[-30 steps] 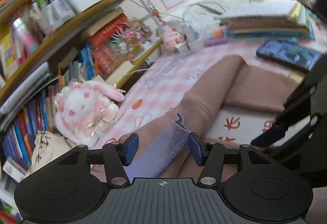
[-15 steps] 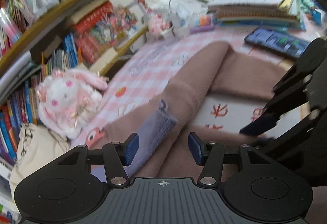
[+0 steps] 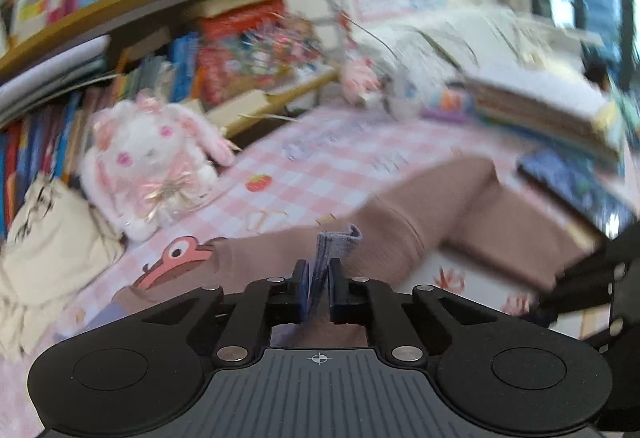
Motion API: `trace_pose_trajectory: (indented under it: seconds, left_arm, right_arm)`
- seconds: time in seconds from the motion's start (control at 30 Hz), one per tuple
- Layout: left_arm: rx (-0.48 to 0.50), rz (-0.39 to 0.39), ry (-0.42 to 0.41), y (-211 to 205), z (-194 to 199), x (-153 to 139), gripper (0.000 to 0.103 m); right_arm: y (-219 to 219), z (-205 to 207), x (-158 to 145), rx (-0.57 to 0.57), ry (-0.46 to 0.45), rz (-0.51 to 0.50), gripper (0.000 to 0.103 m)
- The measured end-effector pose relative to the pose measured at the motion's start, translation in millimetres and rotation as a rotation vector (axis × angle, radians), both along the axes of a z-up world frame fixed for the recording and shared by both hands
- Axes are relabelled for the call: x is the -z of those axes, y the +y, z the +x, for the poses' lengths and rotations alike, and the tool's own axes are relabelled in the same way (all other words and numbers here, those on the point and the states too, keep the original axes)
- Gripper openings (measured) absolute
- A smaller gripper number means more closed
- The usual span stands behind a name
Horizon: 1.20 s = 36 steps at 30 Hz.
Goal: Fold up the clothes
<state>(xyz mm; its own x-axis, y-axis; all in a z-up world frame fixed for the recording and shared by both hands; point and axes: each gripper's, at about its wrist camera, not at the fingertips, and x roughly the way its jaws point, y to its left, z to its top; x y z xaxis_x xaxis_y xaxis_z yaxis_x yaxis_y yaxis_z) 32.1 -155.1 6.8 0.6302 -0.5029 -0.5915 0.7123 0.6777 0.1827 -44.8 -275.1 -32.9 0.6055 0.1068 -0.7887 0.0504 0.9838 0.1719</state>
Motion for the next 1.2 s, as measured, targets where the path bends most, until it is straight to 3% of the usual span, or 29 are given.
trace_pose_trajectory:
  seconds: [0.23,0.33,0.53,0.73,0.8,0.9,1.07,1.2]
  left_arm:
    - [-0.081,-0.046,0.04,10,18,-2,0.003]
    - [-0.133,-0.127,0.011,27,19,-20,0.003]
    - [-0.403,-0.272,-0.058,109,39,-57,0.003]
    - [-0.755,-0.268,-0.136,237,22,-78,0.003]
    - [-0.87,-0.21,-0.148,275,15,-71,0.003]
    - [-1.001,-0.188,-0.113,317,11,-58,0.003]
    - [-1.088,-0.152,-0.097,346,3,-42,0.003]
    - [-1.11,-0.112,-0.117,356,-4,-50,0.003]
  right_arm:
    - [4,-2,0,-0.014,-0.01,-0.02,0.022]
    - [4,1,-1,-0.028,0.005,-0.025,0.021]
    - [5,5,-2,-0.051,0.03,-0.043,0.021]
    - [8,6,-3,-0.061,0.033,-0.064,0.021]
    - [7,6,-3,-0.056,0.035,-0.057,0.021]
    - [5,6,-3,-0.023,0.036,-0.035,0.021]
    - [10,5,-3,0.003,0.028,-0.049,0.021]
    - [8,2,-1,0.016,0.009,-0.038,0.021]
